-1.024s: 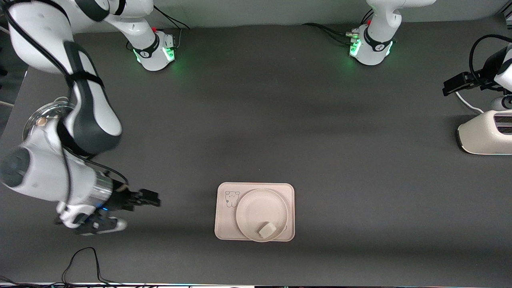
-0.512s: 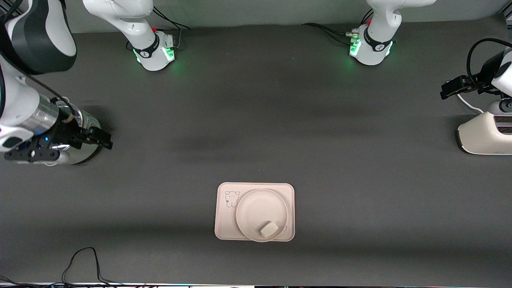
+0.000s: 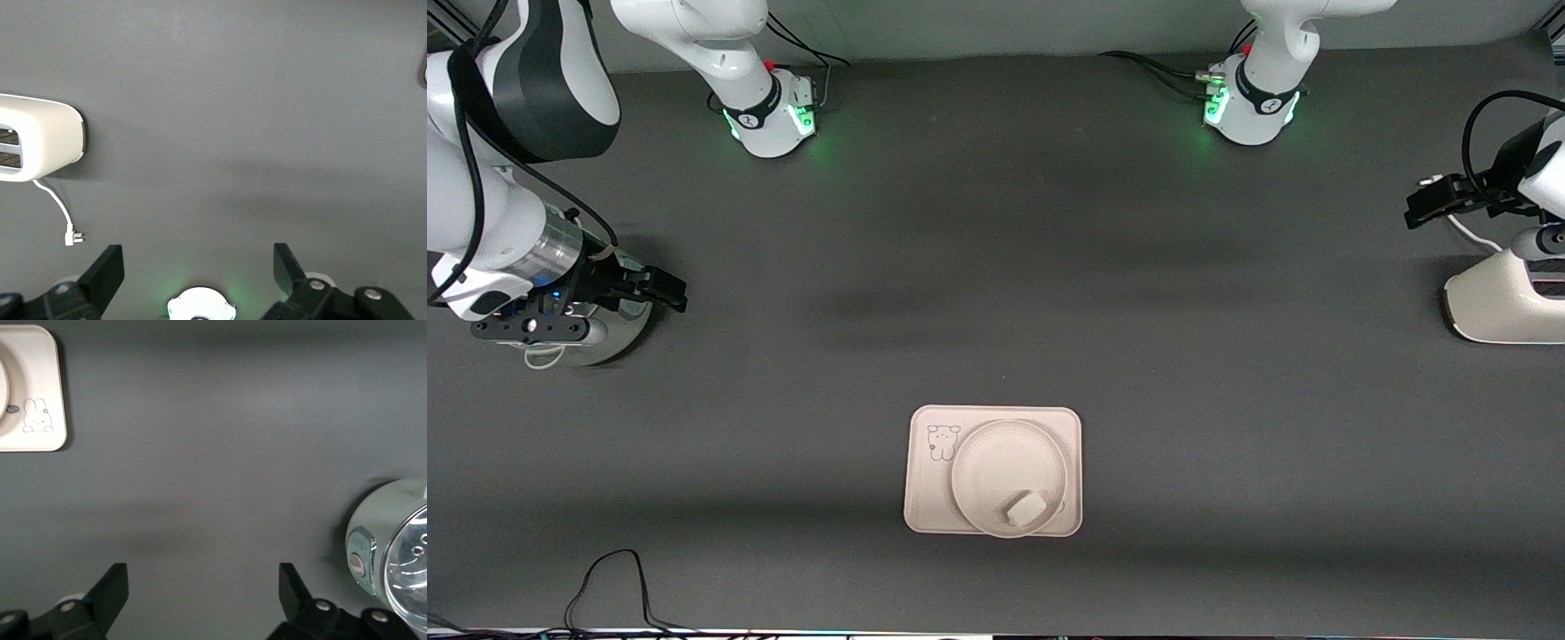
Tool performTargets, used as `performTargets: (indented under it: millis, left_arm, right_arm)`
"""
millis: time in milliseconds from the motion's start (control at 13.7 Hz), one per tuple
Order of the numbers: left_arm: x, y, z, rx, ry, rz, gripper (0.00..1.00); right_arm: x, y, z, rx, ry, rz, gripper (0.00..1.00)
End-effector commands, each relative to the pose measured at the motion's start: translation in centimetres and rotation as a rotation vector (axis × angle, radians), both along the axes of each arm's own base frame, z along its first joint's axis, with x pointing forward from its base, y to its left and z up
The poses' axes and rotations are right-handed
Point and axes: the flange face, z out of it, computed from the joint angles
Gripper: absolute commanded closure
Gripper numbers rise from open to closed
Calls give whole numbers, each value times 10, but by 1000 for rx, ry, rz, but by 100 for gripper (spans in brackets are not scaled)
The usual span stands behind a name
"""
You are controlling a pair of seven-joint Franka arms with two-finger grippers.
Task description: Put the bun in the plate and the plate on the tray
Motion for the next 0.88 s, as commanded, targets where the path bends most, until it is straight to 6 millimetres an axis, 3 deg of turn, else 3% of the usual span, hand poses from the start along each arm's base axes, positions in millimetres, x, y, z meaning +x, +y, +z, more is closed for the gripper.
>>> performTargets:
  millis: [0,220,805]
  left_arm:
    - [-1,-4,2,7,-11,9,0]
    - [-1,-4,2,8,-11,9,0]
    - [-1,-3,2,8,-10,9,0]
  right_arm:
    - [19,-2,20,-10,-34,28,0]
    - [38,-4,28,7,-41,11,0]
    - [35,0,24,11,-5,9,0]
